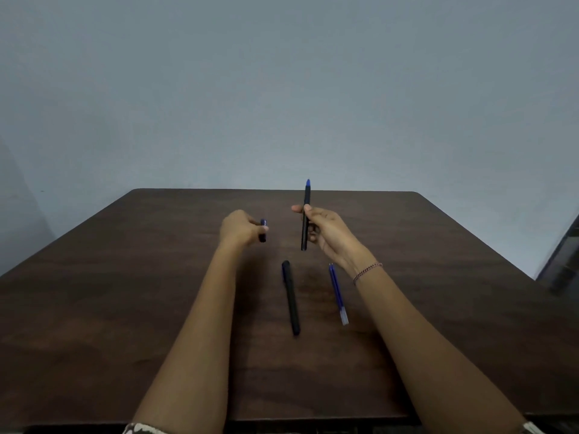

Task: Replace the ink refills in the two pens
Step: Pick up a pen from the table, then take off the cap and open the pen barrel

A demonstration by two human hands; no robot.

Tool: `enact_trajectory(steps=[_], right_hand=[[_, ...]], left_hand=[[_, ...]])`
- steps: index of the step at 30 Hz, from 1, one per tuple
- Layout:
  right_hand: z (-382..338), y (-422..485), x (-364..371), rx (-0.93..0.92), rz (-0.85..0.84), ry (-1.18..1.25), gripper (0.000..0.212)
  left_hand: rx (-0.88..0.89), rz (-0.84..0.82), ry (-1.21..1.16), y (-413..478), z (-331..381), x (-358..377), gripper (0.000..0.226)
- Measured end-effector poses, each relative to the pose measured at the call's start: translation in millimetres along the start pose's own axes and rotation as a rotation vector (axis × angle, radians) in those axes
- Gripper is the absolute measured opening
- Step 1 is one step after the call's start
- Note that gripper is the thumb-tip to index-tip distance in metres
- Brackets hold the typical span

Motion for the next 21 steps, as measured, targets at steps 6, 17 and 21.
enact_trajectory(steps=[6,17,21], right_hand=[[0.6,-0.6,2.5,-0.013,-0.009,-0.007,0.024],[1.2,-2.1,2.7,-0.032,-0.048,-0.012,0.024],[0.8,-3.5,6.8,-0.021,-0.148,-0.037,0.024]], left_hand=[[-0.034,-0.101,0.340,-4.8,-0.4,7.2,0.037],[0.025,0.117,0.211,-11.6,8.3,-8.0,0.034],[0.222,-0.038,-0.630,-20.9,27.8,-9.0,0.027]])
Point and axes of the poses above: each hand's wrist, its own y-axis towards the middle knuckle, its own x-axis out of the palm, z = x × y, the point moved 5 cm from there along y, towards the middle knuckle, and after that the axes turned 11 degrees about y, right-handed, at the moved point
